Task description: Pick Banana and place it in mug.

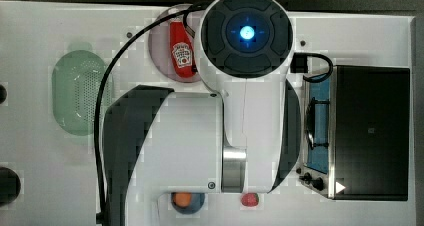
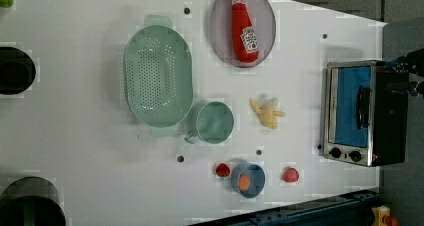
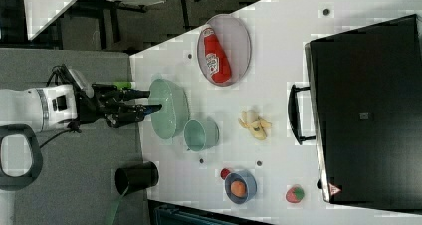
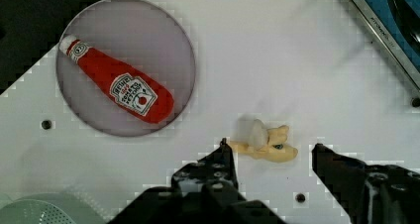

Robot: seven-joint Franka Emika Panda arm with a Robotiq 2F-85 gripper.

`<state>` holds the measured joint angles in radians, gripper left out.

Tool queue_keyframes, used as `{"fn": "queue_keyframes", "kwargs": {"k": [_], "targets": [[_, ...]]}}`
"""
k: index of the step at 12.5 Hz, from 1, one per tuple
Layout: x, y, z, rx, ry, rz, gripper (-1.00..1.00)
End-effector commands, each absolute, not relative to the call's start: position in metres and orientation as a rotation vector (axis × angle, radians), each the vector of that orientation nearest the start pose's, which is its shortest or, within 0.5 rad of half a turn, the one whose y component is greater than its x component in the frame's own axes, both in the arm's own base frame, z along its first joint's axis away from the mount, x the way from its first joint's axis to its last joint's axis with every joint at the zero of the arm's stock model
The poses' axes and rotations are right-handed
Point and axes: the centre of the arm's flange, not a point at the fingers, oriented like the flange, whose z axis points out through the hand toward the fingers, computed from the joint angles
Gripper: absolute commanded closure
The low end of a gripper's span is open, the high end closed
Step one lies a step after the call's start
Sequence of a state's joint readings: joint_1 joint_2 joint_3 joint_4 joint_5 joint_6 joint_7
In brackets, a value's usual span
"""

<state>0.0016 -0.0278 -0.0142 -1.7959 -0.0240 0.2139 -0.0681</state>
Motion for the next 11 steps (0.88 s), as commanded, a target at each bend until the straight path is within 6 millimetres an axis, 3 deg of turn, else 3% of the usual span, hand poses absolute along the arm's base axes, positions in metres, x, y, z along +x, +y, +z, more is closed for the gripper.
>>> {"fn": "queue_keyframes", "kwargs": {"k": [1, 3, 6, 11], "targets": [[0.455, -0.031, 0.601, -2.895, 1.244, 0.002, -0.59], [0.455, -0.030, 0.587, -2.906, 1.238, 0.034, -0.98], [0.462, -0.028, 0.529, -2.985, 1.076, 0.118, -1.00], [0.479, -0.027, 0.410, -3.127, 0.444, 0.101, -1.00]]}}
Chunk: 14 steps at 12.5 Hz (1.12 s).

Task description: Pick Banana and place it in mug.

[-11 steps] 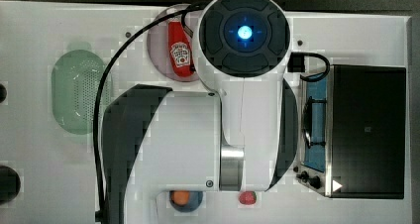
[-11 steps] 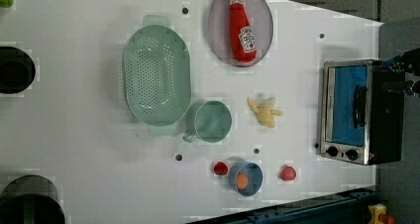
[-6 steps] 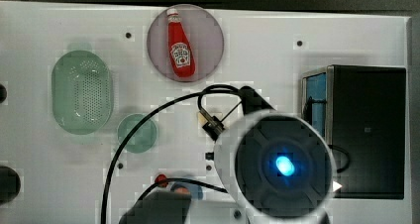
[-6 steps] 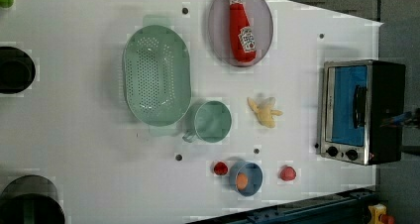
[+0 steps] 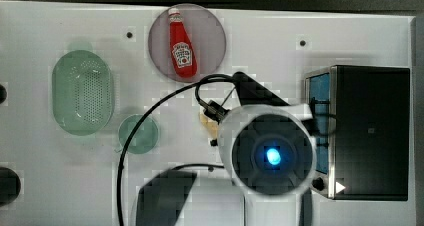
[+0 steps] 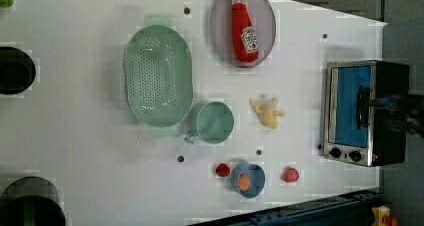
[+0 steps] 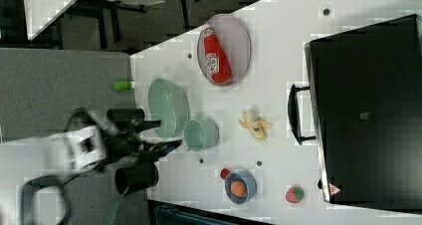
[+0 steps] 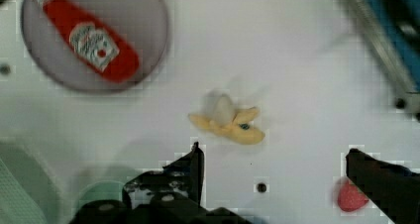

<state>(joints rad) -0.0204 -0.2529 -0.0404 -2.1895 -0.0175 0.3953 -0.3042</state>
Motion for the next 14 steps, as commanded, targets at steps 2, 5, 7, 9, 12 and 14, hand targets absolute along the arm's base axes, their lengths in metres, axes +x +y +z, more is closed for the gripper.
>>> {"fn": "queue_keyframes", "kwargs": {"k": [2, 5, 7, 9, 12, 14], "targets": [[0.476, -0.027, 0.360, -3.148, 0.101, 0.132, -1.00], [0.473, -0.026, 0.283, -3.103, -0.420, 0.173, -1.00], [0.475, -0.025, 0.241, -3.055, -0.662, 0.161, -1.00], [0.480, -0.025, 0.208, -3.060, -0.696, 0.104, -1.00], [0.481, -0.021, 0.170, -3.066, -0.712, 0.047, -1.00], [0.481, -0.022, 0.160, -3.073, -0.711, 0.015, -0.93]]}}
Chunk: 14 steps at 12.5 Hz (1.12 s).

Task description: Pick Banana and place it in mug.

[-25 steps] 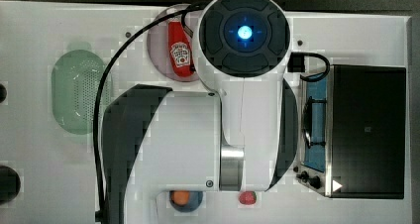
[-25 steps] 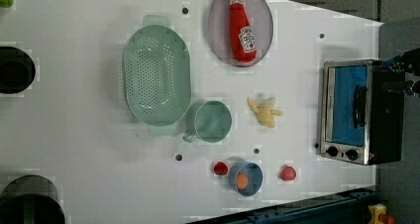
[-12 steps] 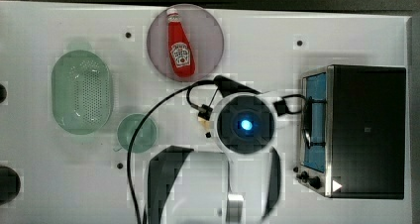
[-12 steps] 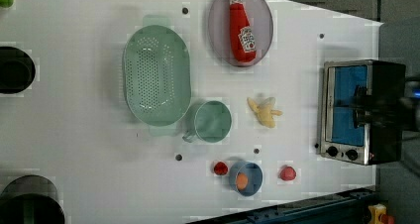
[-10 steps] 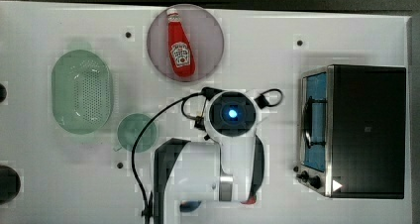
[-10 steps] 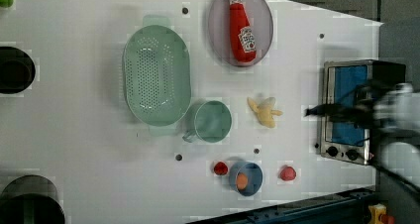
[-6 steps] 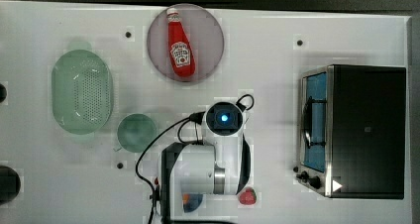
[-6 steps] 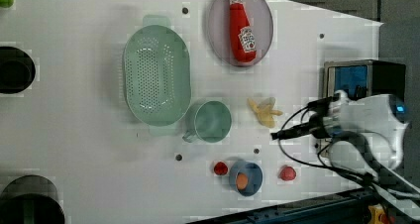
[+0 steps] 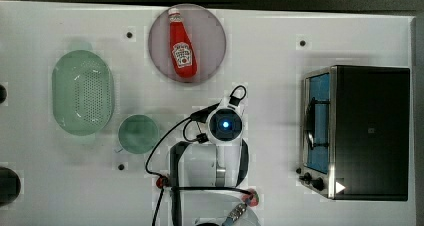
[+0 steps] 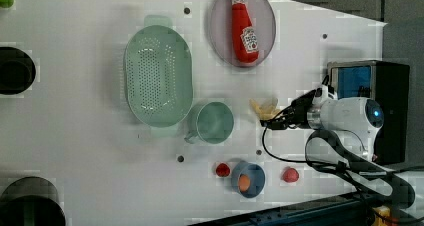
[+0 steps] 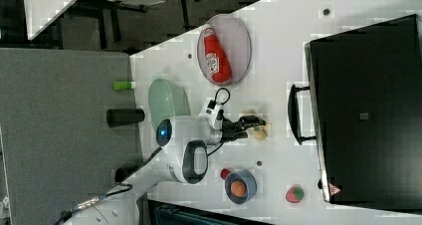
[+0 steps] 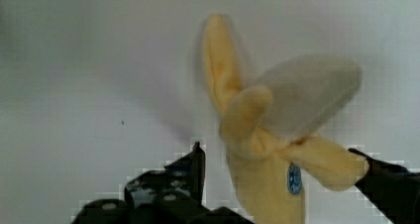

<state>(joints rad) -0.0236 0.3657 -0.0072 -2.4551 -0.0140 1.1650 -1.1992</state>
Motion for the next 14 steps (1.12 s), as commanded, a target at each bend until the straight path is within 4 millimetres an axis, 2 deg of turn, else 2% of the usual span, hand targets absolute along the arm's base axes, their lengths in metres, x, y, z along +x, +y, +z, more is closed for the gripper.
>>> {"fn": "queue_keyframes", "kwargs": {"k": [1, 3, 5, 7, 9, 11, 14], "targets": [[0.479, -0.022, 0.156, -3.071, -0.708, 0.030, -0.71], [0.477, -0.022, 0.155, -3.070, -0.708, 0.036, -0.15], [0.477, -0.025, 0.156, -3.074, -0.701, 0.032, 0.30], [0.477, -0.028, 0.159, -3.078, -0.693, 0.027, 0.36], [0.483, -0.034, 0.175, -3.094, -0.668, -0.018, 0.36], [0.489, -0.039, 0.214, -3.105, -0.649, -0.057, 0.36], [0.484, -0.038, 0.292, -3.081, -0.629, 0.063, 0.36]]}}
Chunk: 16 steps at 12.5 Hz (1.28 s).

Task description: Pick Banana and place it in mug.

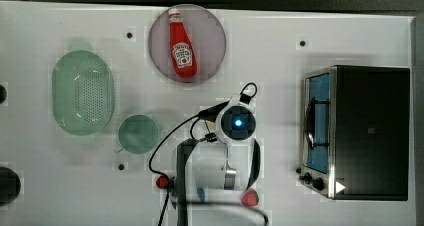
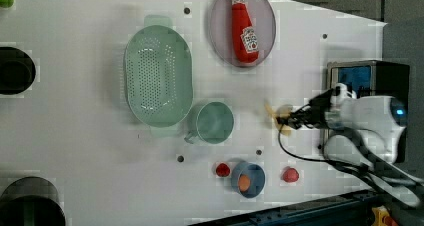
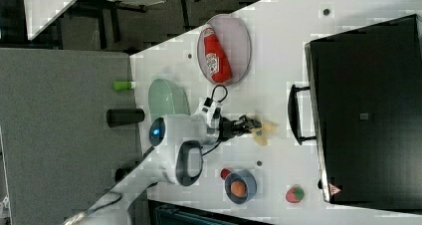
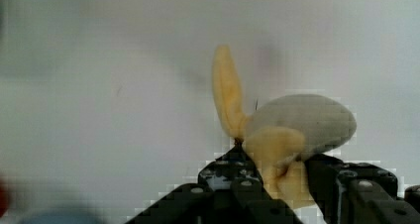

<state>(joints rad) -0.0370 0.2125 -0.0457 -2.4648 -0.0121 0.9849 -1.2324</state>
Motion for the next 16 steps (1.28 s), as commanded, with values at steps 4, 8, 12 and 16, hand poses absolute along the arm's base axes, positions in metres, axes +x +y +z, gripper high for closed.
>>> {"fn": "queue_keyframes", "kwargs": {"k": [4, 8, 12, 16], "targets": [[0.479, -0.017, 0.392, -3.079, -0.621, 0.091, 0.36], [0.471, 0.038, 0.418, -3.115, -0.505, 0.109, 0.36], [0.458, 0.121, 0.413, -3.115, -0.332, 0.123, 0.36], [0.446, 0.181, 0.391, -3.116, -0.124, 0.155, 0.36]]}}
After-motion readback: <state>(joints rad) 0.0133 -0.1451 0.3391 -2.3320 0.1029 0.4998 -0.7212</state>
